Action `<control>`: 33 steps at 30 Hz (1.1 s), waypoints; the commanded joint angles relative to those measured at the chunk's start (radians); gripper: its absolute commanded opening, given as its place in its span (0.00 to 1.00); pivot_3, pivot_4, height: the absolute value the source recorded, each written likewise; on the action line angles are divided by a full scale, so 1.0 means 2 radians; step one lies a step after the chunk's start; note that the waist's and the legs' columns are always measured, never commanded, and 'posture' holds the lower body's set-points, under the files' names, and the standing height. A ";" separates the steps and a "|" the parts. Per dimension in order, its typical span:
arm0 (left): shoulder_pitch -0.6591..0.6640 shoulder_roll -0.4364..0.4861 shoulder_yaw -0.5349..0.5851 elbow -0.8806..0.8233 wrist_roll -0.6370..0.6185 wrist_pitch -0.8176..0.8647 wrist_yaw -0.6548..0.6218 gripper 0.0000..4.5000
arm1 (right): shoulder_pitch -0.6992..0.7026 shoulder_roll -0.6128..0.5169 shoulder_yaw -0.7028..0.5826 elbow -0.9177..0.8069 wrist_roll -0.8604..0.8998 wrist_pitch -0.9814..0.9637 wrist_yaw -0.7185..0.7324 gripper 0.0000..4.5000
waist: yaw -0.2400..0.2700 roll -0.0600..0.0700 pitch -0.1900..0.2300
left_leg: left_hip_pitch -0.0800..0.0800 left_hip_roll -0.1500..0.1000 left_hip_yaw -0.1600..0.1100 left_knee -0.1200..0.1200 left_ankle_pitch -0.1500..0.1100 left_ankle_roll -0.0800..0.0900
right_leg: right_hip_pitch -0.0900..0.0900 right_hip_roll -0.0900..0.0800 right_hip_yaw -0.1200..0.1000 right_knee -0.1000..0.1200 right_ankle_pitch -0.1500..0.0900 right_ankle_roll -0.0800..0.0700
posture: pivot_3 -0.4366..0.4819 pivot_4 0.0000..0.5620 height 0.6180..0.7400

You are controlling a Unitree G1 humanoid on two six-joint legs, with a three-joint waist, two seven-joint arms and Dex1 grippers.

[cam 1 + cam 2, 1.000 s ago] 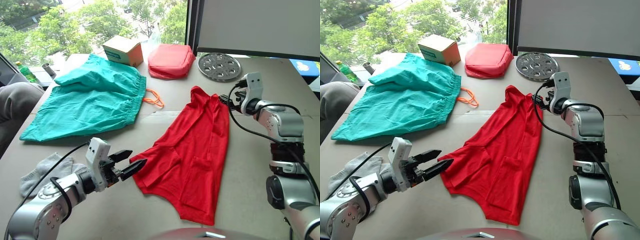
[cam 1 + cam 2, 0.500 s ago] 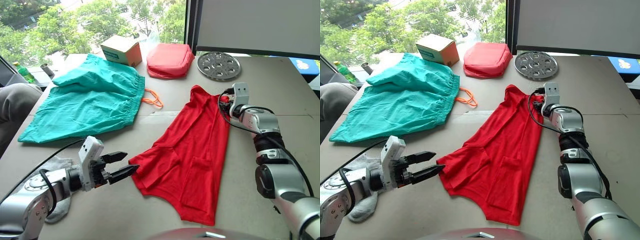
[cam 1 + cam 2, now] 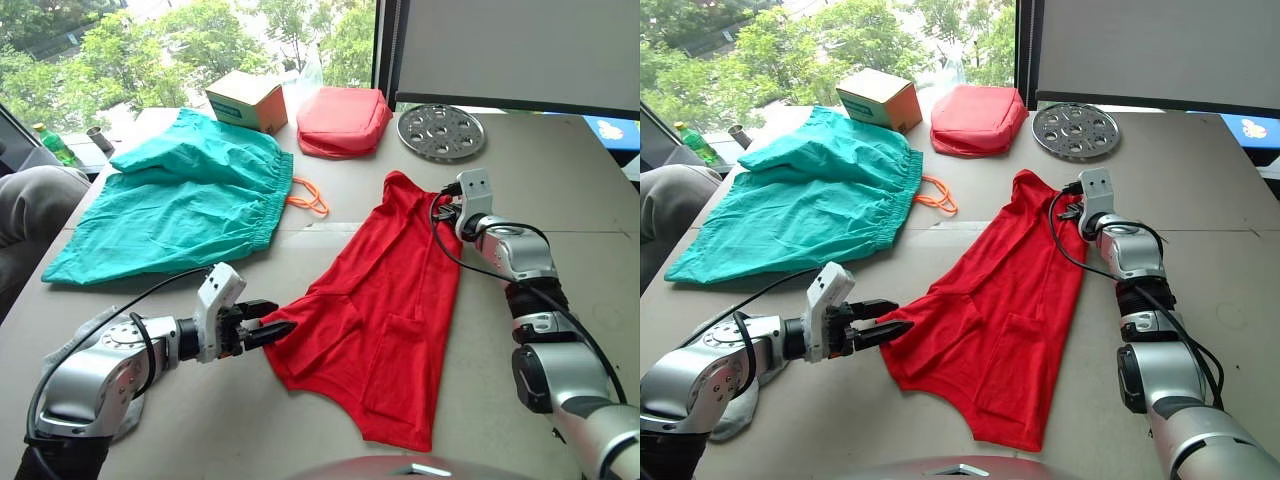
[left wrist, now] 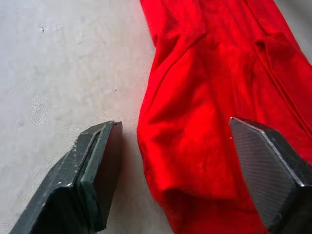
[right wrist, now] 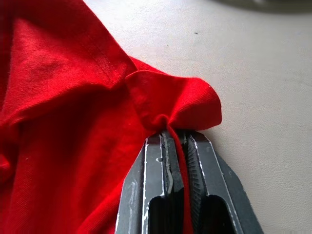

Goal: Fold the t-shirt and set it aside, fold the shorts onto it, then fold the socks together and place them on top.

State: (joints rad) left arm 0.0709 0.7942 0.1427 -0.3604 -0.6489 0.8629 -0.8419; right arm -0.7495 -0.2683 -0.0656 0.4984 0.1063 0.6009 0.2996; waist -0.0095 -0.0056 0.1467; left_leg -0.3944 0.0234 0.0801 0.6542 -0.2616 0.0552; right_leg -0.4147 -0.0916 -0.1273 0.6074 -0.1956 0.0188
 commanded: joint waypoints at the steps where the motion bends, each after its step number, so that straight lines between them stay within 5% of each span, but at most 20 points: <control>1: 0.024 -0.002 -0.026 -0.008 -0.003 0.023 0.002 0.40 | 0.005 -0.010 -0.008 -0.029 0.001 0.004 -0.006 0.00 | -0.001 0.000 0.000 | 0.000 0.000 0.000 0.000 0.000 0.000 | 0.000 0.000 0.000 0.000 0.000 0.000 | 0.48 0.27 0.99; 5: 0.064 -0.021 0.003 -0.049 -0.032 0.040 0.028 0.01 | 0.001 -0.023 -0.005 -0.024 -0.010 -0.007 -0.011 0.00 | -0.002 0.000 0.000 | 0.000 0.000 0.000 0.000 0.000 0.000 | 0.000 0.000 0.000 0.000 0.000 0.000 | 0.48 0.27 0.99; 22: 0.249 -0.184 0.076 -0.236 -0.084 0.031 0.243 0.01 | -0.170 0.033 0.050 0.209 -0.053 -0.130 0.012 0.00 | -0.002 0.000 0.000 | 0.000 0.000 0.000 -0.001 -0.001 0.002 | -0.001 0.000 0.000 -0.001 0.000 -0.001 | 0.48 0.27 0.99; 28: 0.263 -0.193 0.069 -0.235 -0.074 -0.002 0.248 0.01 | -0.193 0.043 0.057 0.251 -0.062 -0.157 0.039 0.00 | -0.002 0.000 0.000 | 0.000 0.000 0.000 -0.001 -0.001 0.002 | -0.001 0.000 0.000 -0.001 0.000 -0.001 | 0.48 0.27 0.99; 29: 0.262 -0.188 0.072 -0.230 -0.072 -0.012 0.237 0.00 | -0.185 0.039 0.058 0.236 -0.061 -0.153 0.048 0.13 | -0.002 0.000 0.000 | -0.001 0.000 0.000 -0.001 -0.001 0.002 | -0.001 0.000 0.000 -0.001 0.000 -0.001 | 0.48 0.27 0.99; 30: 0.261 -0.182 0.079 -0.224 -0.081 -0.018 0.222 0.14 | -0.170 0.032 0.063 0.210 -0.064 -0.146 0.060 0.18 | -0.002 0.000 0.000 | -0.001 0.000 0.000 -0.001 -0.001 0.002 | -0.001 0.000 0.000 -0.001 0.000 -0.001 | 0.48 0.27 0.99; 32: 0.262 -0.165 0.086 -0.219 -0.093 -0.029 0.186 0.20 | -0.129 0.015 0.070 0.138 -0.067 -0.124 0.073 0.27 | 0.000 0.000 0.001 | -0.001 0.000 -0.001 -0.001 -0.001 0.002 | -0.001 0.000 -0.001 -0.001 0.000 -0.001 | 0.48 0.27 0.99; 33: 0.263 -0.159 0.086 -0.218 -0.095 -0.034 0.174 0.32 | -0.112 0.008 0.072 0.107 -0.068 -0.114 0.077 0.40 | 0.000 0.000 0.001 | -0.001 0.000 -0.001 -0.001 -0.001 0.002 | -0.001 0.000 -0.001 -0.001 0.000 -0.001 | 0.48 0.27 0.99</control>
State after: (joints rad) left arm 0.5912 0.4517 0.2881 -0.7913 -0.8122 0.8358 -0.4208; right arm -1.0231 -0.2114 0.0716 0.8633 -0.0269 0.3321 0.4264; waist -0.0096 -0.0055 0.1479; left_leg -0.3971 0.0235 0.0773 0.6530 -0.2644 0.0600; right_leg -0.4168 -0.0923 -0.1300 0.6048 -0.1964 0.0174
